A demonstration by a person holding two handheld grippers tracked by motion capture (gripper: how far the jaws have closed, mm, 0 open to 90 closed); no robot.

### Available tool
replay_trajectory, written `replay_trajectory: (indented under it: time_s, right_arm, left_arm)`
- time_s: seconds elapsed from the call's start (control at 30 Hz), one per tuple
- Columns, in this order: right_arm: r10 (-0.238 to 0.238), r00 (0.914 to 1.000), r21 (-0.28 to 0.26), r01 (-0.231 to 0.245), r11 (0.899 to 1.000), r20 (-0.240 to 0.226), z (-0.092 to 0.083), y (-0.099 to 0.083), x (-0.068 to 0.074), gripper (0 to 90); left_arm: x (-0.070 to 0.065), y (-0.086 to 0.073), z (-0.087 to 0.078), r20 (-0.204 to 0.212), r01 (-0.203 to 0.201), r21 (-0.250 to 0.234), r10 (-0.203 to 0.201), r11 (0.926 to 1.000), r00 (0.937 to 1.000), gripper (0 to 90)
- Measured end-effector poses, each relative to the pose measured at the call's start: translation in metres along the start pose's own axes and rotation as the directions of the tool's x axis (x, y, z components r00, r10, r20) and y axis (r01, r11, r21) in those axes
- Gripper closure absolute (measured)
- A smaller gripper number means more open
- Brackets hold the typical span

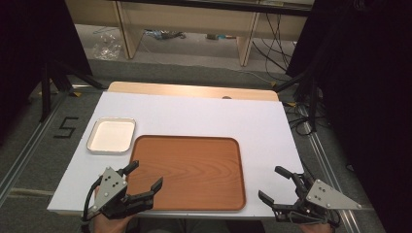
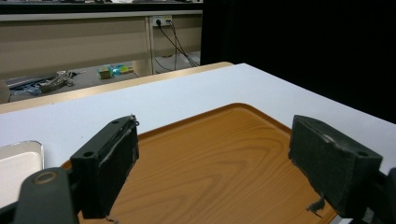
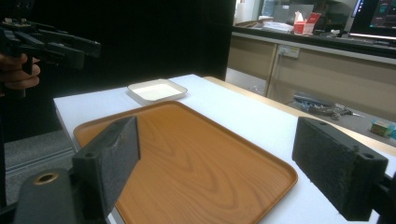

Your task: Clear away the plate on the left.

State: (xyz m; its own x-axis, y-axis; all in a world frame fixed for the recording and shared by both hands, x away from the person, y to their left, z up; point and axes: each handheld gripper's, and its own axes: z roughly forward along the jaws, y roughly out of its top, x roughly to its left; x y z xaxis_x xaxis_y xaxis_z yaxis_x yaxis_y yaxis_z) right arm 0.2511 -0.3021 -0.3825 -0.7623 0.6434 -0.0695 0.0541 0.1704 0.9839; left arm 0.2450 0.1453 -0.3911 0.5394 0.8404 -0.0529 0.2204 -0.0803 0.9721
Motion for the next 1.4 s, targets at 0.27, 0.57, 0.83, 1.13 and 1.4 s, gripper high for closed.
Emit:
replay_trajectory:
  time_s: [0.27, 0.57, 0.83, 1.13, 1.4]
  right_arm:
    - [0.0, 1.0, 0.007, 0.0, 1.0, 0.002, 0.0, 0.0, 0.001, 16.1]
    - [-0.004, 1.0, 0.018, 0.004, 1.0, -0.002, -0.001, 0.0, 0.0, 16.2]
    - [0.001, 1.0, 0.004, -0.001, 1.0, -0.006, 0.001, 0.0, 0.001, 16.3]
    - [-0.008, 1.0, 0.013, 0.008, 1.0, -0.001, 0.001, 0.0, 0.001, 16.4]
    - [-0.007, 1.0, 0.002, 0.007, 1.0, -0.002, 0.001, 0.0, 0.001, 16.4]
  left_arm:
    - [0.0, 0.0, 0.001, 0.002, 0.005, 0.005, -0.005, 1.0, 1.0, 15.6]
    - [0.001, -0.001, 0.002, 0.004, 0.002, 0.019, -0.002, 0.9998, 1.0, 15.6]
    - [0.005, 0.0, 0.002, -0.005, 0.008, 0.027, -0.008, 0.9996, 1.0, 15.9]
    - [0.013, -0.002, 0.007, -0.021, 0.015, 0.05, -0.014, 0.9987, 0.9997, 16.0]
    - [0.019, -0.002, 0.01, -0.038, 0.005, 0.057, -0.003, 0.9984, 0.9993, 16.0]
